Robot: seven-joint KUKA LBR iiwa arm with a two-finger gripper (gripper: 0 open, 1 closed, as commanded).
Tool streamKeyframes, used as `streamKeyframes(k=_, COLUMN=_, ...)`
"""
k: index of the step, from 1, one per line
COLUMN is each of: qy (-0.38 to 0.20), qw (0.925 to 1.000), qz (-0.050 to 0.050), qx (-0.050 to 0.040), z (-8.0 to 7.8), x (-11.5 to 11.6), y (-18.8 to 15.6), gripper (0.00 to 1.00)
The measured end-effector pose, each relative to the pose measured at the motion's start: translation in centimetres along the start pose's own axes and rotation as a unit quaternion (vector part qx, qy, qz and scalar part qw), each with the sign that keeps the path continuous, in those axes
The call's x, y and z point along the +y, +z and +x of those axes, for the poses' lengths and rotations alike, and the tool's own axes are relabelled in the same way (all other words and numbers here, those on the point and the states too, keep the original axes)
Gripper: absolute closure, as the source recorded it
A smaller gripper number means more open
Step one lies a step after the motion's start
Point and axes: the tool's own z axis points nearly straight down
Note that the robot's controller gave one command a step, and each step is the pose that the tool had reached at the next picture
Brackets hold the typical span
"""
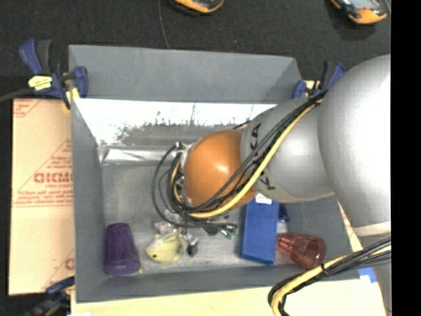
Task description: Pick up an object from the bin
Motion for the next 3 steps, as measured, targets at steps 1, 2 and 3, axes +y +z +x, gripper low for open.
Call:
streamKeyframes(k=1, qy=0.0, qw=1.0, qz=0.0, qx=0.0, z=0.0, x=0.0, y=0.0, gripper=1.0)
streamKeyframes(k=2, qy=0.002, qw=1.0, qz=0.0, qx=-0.0001, z=0.0, x=0.0, y=-1.3, gripper=1.0)
streamKeyframes(k=3, qy=0.002, qw=1.0, qz=-0.002, qx=0.003, z=0.2, x=0.1, y=-4.3, gripper=1.0)
